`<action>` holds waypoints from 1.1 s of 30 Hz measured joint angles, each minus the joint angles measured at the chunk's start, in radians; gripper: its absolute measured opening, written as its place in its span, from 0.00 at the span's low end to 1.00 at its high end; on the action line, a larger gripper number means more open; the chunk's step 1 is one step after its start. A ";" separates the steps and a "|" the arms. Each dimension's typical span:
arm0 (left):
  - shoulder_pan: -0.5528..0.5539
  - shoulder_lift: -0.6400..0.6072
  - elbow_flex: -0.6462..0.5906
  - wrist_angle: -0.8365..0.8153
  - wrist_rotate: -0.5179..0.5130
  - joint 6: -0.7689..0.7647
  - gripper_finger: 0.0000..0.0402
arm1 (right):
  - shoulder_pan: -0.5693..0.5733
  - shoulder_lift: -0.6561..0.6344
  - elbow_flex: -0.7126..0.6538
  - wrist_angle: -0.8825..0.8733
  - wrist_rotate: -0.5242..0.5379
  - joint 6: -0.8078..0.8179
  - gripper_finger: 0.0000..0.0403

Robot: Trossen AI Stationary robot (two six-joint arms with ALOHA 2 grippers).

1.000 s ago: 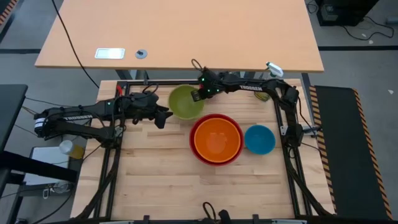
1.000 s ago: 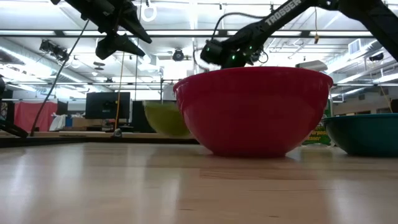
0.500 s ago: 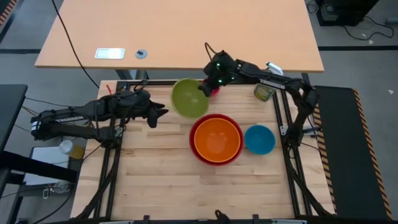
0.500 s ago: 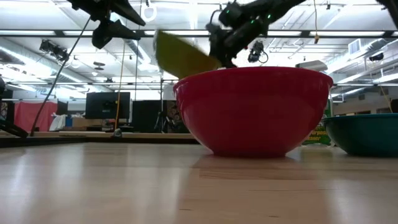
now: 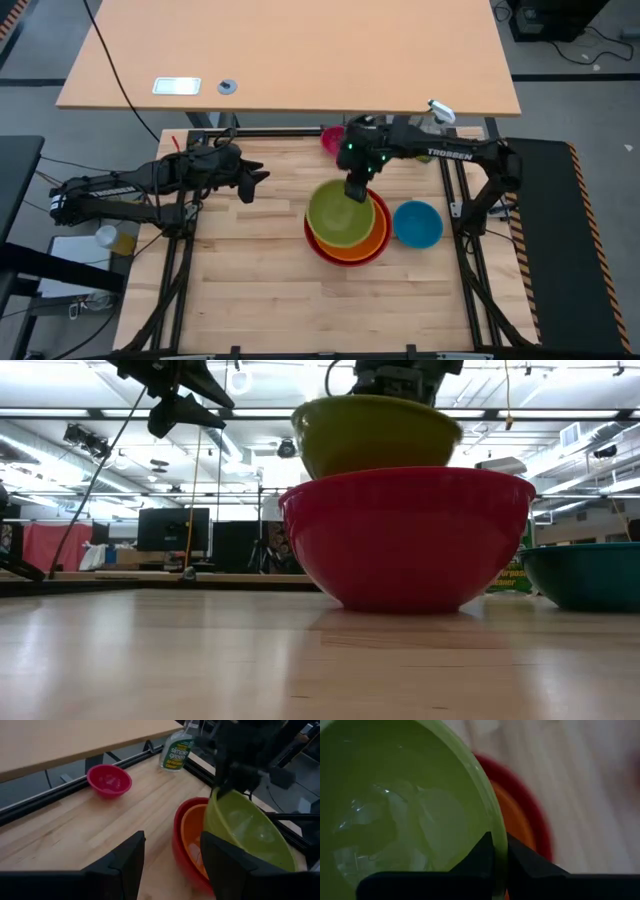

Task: Nest bowls inside each other by size order
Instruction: Stack the green bowl on top of the orange bowl, then stack the blue bowl on top of the green bowl

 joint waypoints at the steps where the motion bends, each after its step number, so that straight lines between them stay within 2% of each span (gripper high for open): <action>1: 0.000 0.000 0.000 0.000 -0.001 0.001 0.48 | 0.008 0.000 -0.017 0.000 0.000 0.010 0.09; 4: 0.000 0.000 0.000 0.000 -0.003 0.001 0.48 | 0.025 -0.003 -0.073 -0.018 0.012 0.029 0.09; 11: 0.000 0.000 0.000 -0.001 -0.003 -0.001 0.48 | 0.046 -0.003 -0.191 0.060 0.139 0.071 0.09; 17: 0.000 0.000 0.000 0.000 -0.004 -0.002 0.48 | 0.046 0.000 -0.243 0.084 0.143 0.106 0.11; 23: 0.000 0.000 0.000 0.000 -0.004 -0.002 0.48 | 0.047 0.000 -0.247 0.082 0.109 0.115 0.22; 28: 0.000 0.000 0.000 0.000 -0.004 -0.002 0.48 | 0.042 0.000 -0.188 -0.008 0.080 0.130 0.35; 33: 0.000 0.000 0.000 0.000 -0.005 -0.002 0.48 | 0.027 -0.003 -0.100 -0.123 0.197 0.127 0.44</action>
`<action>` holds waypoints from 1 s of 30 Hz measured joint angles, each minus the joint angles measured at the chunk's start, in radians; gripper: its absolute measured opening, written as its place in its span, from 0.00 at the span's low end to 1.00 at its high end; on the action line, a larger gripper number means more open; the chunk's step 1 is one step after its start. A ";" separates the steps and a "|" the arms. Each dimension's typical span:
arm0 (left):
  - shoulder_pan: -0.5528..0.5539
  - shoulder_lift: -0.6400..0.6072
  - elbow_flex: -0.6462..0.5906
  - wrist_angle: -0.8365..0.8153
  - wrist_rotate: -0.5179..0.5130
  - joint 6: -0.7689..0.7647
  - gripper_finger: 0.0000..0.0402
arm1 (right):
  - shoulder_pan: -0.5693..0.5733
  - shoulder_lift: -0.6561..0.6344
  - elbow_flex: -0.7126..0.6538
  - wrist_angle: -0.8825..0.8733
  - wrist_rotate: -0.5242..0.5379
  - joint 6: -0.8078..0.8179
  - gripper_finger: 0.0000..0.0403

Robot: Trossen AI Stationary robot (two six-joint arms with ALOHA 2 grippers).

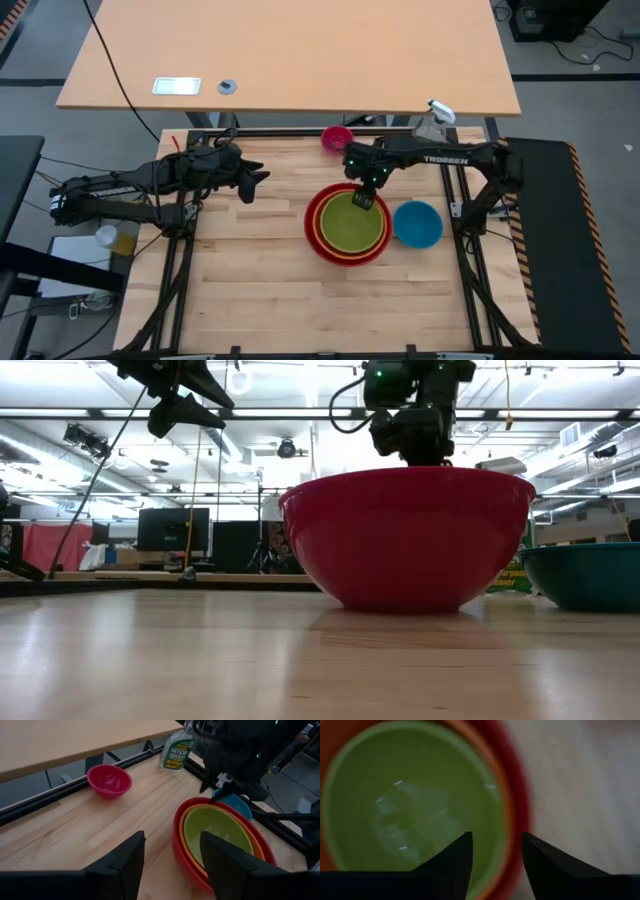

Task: Nest bowls inside each other by size order
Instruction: Stack the blue bowl on top of the green bowl

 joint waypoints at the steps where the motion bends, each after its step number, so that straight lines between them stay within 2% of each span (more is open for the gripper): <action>1: 0.000 0.000 0.000 0.000 -0.002 0.000 0.48 | -0.006 -0.008 0.002 -0.010 0.026 0.002 0.46; 6: 0.000 0.000 0.000 0.000 -0.003 -0.008 0.48 | -0.047 -0.101 -0.071 -0.019 0.039 -0.001 0.50; 9: 0.000 0.000 0.000 0.000 -0.003 -0.008 0.48 | -0.066 -0.215 -0.169 -0.018 0.068 -0.018 0.50; 17: 0.000 0.000 0.000 0.001 -0.028 -0.007 0.48 | -0.095 -0.489 -0.451 -0.017 0.062 -0.101 0.49; 23: 0.000 0.000 0.000 0.000 -0.041 -0.008 0.48 | -0.122 -0.502 -0.609 -0.028 0.071 -0.078 0.47; 30: 0.000 0.000 0.000 0.000 -0.047 -0.007 0.48 | -0.138 -0.452 -0.695 -0.008 0.035 -0.132 0.43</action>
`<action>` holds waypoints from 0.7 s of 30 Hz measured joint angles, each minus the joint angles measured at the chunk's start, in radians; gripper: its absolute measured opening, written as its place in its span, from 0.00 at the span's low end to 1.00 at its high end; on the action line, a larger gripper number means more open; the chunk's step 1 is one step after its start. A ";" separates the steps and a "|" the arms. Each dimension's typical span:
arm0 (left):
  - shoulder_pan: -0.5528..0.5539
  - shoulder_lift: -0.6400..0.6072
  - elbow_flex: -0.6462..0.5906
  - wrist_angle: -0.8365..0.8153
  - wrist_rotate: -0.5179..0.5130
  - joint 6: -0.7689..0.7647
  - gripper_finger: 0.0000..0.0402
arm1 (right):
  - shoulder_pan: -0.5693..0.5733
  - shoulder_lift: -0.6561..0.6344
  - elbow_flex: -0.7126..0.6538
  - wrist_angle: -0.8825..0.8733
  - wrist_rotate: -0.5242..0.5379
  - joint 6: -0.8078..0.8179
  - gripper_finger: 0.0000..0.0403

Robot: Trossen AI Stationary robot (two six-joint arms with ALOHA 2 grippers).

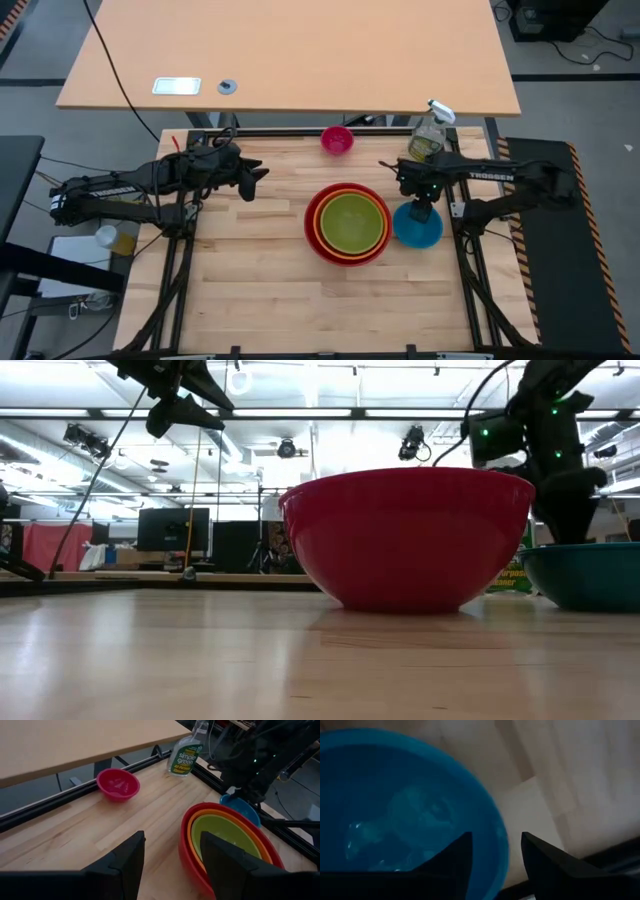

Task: Nest bowls inside each other by size order
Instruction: Stack the blue bowl on top of the green bowl

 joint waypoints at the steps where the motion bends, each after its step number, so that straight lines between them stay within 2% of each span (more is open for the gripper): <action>1: 0.000 0.000 0.000 0.000 -0.001 0.000 0.48 | -0.001 0.008 -0.001 0.008 -0.001 0.003 0.42; 4: 0.000 0.000 0.000 0.000 -0.001 0.000 0.48 | -0.002 0.031 -0.001 0.029 0.003 0.004 0.38; 9: 0.000 0.000 0.000 0.000 -0.001 0.001 0.48 | -0.002 0.081 -0.001 0.043 -0.003 0.015 0.24; 15: 0.000 0.000 0.000 0.000 -0.001 0.003 0.48 | -0.003 0.145 0.005 0.034 -0.086 0.027 0.07; 21: 0.000 0.000 0.000 0.000 -0.001 0.003 0.48 | -0.003 0.132 0.004 0.033 -0.092 0.030 0.07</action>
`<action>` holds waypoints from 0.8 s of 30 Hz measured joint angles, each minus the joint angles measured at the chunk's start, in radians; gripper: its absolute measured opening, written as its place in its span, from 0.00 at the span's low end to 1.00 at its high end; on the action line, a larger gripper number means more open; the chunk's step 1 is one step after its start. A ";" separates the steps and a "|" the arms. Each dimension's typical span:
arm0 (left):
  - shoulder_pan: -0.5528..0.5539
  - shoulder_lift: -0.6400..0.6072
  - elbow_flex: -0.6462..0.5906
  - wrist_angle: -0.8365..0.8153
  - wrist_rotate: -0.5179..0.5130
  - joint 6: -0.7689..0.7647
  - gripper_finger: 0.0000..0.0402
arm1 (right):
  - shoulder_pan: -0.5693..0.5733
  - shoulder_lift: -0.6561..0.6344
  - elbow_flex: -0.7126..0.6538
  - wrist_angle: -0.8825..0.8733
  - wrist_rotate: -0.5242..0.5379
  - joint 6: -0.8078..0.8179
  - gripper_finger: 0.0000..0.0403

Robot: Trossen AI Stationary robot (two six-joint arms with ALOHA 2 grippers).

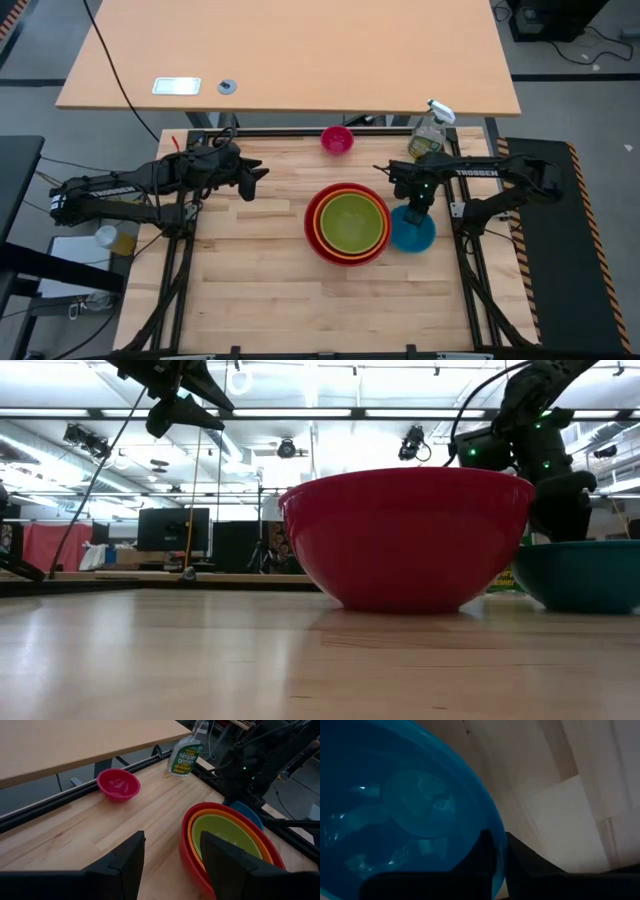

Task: Nest bowls inside each other by size order
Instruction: Stack the blue bowl on top of the green bowl

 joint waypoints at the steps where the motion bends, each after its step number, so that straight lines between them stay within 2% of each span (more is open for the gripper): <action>1: 0.000 0.000 0.000 0.000 0.000 0.000 0.48 | 0.000 -0.008 0.003 -0.007 0.001 0.001 0.07; 7: 0.000 0.000 0.000 0.000 0.000 0.009 0.48 | 0.001 -0.051 0.064 -0.088 0.028 -0.069 0.07; 15: 0.000 0.000 0.000 0.044 0.000 0.021 0.48 | 0.002 -0.073 0.239 -0.298 -0.116 -0.237 0.07; 19: 0.000 0.000 0.000 0.097 0.000 0.028 0.48 | -0.004 -0.074 0.345 -0.418 -0.135 -0.267 0.07; 24: 0.000 0.000 0.000 0.116 0.000 0.068 0.48 | -0.017 -0.074 0.451 -0.467 -0.136 -0.249 0.07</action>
